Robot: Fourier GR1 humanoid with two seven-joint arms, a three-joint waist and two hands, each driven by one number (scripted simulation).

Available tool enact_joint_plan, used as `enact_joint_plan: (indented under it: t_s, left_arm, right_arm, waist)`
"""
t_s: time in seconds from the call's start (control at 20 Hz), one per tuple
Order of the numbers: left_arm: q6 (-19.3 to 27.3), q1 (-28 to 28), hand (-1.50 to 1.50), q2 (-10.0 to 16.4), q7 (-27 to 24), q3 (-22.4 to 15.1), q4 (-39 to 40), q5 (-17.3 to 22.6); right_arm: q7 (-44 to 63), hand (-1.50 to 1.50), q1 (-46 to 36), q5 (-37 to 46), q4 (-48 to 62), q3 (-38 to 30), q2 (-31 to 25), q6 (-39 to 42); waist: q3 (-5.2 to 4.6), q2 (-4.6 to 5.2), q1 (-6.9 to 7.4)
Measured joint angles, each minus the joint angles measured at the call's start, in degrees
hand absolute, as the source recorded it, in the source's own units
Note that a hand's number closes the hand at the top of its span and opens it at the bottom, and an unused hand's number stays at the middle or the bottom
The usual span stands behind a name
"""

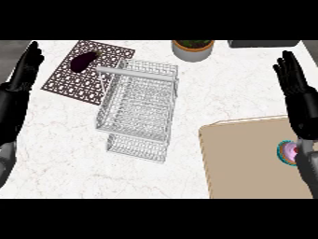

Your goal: Pick the cupcake from the tray and place it in the tiered basket

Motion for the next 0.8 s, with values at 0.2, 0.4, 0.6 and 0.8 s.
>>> enact_joint_plan:
  t_s: [0.2, 0.4, 0.6, 0.8]
  left_arm:
    - [0.21, 1.70, 0.00, -0.83, 1.17, -1.60, -0.72, -2.59]
    - [-0.09, 4.21, 0.00, -1.57, 2.37, -3.17, 0.01, -3.77]
    - [-0.40, 6.91, 0.00, -2.79, 2.57, -5.09, -0.27, -4.11]
    - [-0.96, 8.28, 0.00, -4.15, 2.66, -5.60, -0.30, -5.63]
  right_arm:
    - [-0.44, 1.50, -1.81, -0.46, -0.36, -0.50, 0.45, 1.38]
    - [3.85, 1.50, -2.04, 4.65, 1.65, -3.07, -3.64, -3.49]
    - [7.43, -1.50, -0.04, 7.70, 4.18, -8.21, -0.09, -17.22]
    - [12.28, -1.50, 2.64, 12.52, -1.12, -7.22, 0.64, -22.87]
  waist:
    - [-1.43, 0.77, -0.15]
    - [-2.43, 1.30, -1.47]
    - [-2.36, 1.26, -1.31]
    - [-2.34, 1.17, -1.02]
